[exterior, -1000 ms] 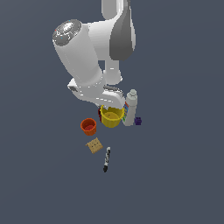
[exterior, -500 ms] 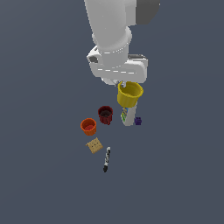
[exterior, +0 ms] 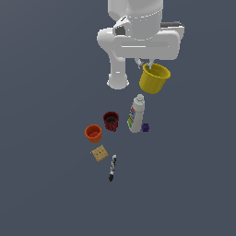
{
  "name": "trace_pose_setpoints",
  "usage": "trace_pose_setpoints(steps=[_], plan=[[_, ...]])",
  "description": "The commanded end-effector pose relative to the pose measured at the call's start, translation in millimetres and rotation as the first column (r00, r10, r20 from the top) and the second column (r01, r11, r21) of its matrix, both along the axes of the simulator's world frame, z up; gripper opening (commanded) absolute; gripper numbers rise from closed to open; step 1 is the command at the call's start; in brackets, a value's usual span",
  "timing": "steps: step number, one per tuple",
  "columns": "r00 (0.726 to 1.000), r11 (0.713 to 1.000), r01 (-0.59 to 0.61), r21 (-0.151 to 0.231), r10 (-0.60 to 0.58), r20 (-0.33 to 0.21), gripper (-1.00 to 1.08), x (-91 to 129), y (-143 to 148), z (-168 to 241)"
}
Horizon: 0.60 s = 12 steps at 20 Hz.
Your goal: Pick up a designated object from a clutter of objects.
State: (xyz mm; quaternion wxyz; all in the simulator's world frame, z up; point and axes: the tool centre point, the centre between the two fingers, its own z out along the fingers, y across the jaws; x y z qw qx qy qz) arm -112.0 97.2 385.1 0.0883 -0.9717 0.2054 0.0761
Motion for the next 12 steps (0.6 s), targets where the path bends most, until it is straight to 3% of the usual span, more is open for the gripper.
trace_pose_setpoints(steps=[1, 12], plan=[[1.0, 1.0, 0.001, 0.001, -0.001, 0.002, -1.0, -8.4, 12.6, 14.2], [1.0, 1.0, 0.002, 0.004, -0.002, 0.002, -1.0, -16.0, 28.0, 30.1]])
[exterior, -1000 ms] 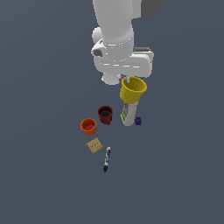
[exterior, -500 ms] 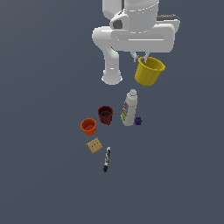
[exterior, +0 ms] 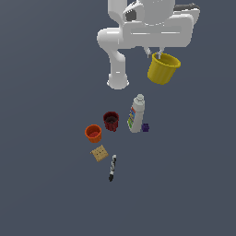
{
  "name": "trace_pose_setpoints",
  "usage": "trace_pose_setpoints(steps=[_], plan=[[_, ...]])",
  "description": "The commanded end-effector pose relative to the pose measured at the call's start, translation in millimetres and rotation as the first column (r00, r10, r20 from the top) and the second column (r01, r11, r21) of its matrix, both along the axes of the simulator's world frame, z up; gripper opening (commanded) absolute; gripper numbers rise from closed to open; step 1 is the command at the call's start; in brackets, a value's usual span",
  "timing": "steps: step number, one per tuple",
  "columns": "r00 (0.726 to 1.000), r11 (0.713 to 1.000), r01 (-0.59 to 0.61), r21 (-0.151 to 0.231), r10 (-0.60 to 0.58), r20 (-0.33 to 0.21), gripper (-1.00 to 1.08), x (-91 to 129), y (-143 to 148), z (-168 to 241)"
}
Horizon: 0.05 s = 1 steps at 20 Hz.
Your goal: Pick up a designated object from a clutter of objects.
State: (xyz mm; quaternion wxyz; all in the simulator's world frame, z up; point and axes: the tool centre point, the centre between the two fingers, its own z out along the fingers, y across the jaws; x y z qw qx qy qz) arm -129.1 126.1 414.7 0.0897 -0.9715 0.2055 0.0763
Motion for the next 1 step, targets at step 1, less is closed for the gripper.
trace_pose_setpoints(steps=[1], plan=[[1.0, 1.0, 0.001, 0.001, -0.001, 0.002, -1.0, 1.3, -1.1, 0.2]])
